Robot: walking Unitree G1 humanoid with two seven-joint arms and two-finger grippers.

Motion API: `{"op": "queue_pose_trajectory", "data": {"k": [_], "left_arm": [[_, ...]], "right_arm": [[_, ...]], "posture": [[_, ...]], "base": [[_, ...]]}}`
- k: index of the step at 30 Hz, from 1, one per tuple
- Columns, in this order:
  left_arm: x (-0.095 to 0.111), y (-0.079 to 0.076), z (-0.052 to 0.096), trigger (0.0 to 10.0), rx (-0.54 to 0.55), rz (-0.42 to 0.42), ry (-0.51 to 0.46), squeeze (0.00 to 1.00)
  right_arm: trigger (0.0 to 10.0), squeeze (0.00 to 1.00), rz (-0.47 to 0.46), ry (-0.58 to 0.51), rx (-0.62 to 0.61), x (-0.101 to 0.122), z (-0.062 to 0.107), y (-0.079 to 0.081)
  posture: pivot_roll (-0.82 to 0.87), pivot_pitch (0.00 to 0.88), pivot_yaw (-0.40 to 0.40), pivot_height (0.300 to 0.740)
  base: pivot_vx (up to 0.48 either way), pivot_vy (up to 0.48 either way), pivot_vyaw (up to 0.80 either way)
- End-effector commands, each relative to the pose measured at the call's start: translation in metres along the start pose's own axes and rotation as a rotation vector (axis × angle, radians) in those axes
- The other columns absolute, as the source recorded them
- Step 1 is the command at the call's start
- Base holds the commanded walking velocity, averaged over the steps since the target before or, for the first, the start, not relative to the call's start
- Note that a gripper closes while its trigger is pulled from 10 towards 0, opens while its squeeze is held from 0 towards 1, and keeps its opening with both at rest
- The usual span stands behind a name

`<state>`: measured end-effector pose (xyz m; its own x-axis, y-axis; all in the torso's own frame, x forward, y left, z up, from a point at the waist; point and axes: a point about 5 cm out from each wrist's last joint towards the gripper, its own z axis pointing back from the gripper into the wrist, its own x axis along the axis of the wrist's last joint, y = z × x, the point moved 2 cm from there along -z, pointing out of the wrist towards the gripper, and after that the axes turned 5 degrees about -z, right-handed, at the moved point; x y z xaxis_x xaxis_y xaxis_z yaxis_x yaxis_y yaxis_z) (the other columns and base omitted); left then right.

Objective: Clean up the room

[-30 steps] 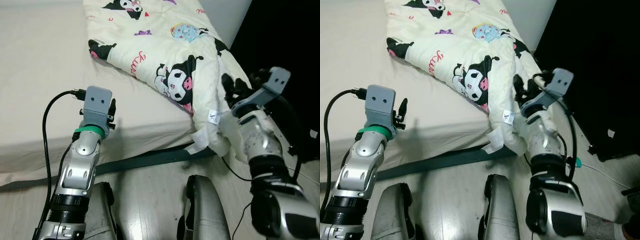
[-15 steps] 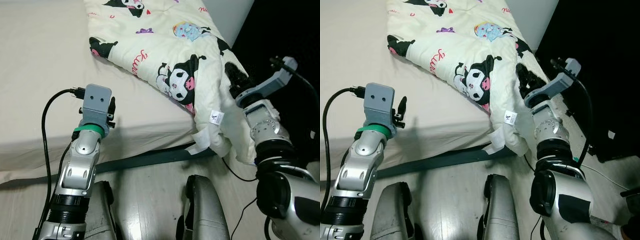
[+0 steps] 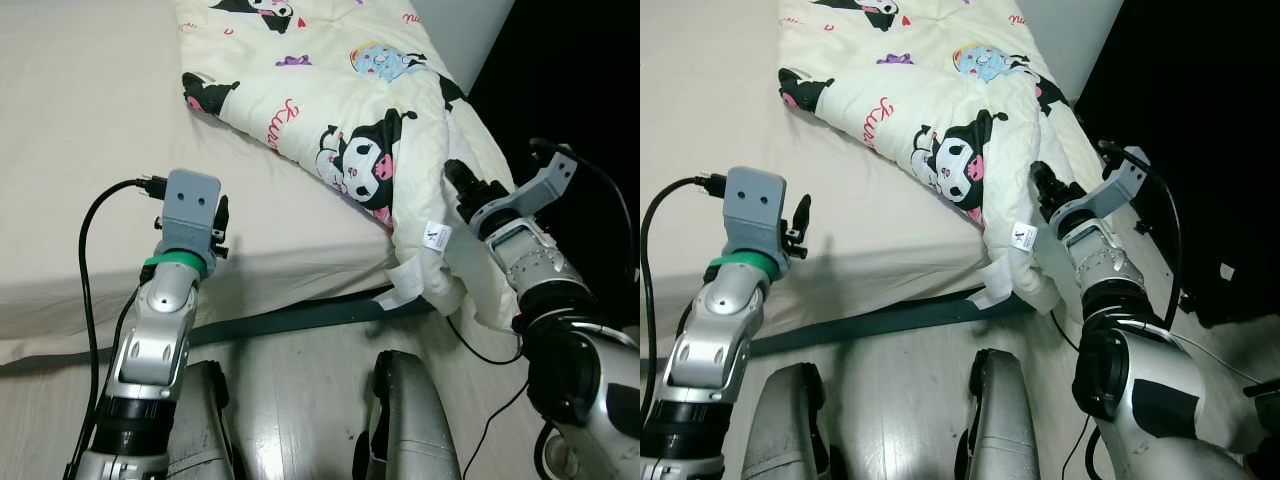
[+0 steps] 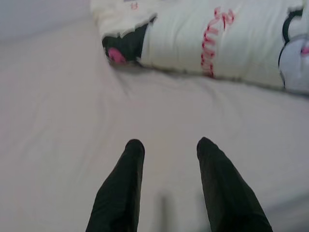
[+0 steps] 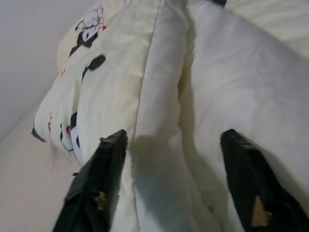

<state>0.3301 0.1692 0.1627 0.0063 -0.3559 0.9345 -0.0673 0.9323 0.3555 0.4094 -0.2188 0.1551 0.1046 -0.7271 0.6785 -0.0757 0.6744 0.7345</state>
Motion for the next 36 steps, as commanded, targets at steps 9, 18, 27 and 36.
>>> {"op": "queue_pose_trajectory", "data": {"k": [9,18,27,36], "left_arm": [[-0.004,-0.001,0.006,10.0,-0.005,-0.010,0.027,0.00],[-0.002,-0.001,0.005,10.0,-0.005,-0.009,0.031,0.00],[-0.001,-0.004,0.003,10.0,-0.014,-0.010,0.030,0.00],[-0.001,-0.009,0.004,10.0,-0.027,-0.003,0.034,0.00]], "right_arm": [[10.0,0.00,-0.062,0.105,0.006,-0.014,-0.001,0.000],[10.0,0.00,-0.126,0.118,-0.041,-0.020,0.003,-0.009],[10.0,0.00,-0.062,0.157,0.014,-0.024,0.004,-0.005],[0.0,0.00,0.028,0.155,0.106,-0.019,-0.001,0.008]], "posture": [[0.11,0.139,-0.025,0.490],[0.10,0.146,-0.021,0.490],[0.10,0.153,-0.014,0.490],[0.08,0.151,-0.015,0.490]], "base": [[0.000,0.000,0.00],[0.000,0.000,0.00],[0.000,0.000,0.00],[0.000,0.000,0.00]]}}
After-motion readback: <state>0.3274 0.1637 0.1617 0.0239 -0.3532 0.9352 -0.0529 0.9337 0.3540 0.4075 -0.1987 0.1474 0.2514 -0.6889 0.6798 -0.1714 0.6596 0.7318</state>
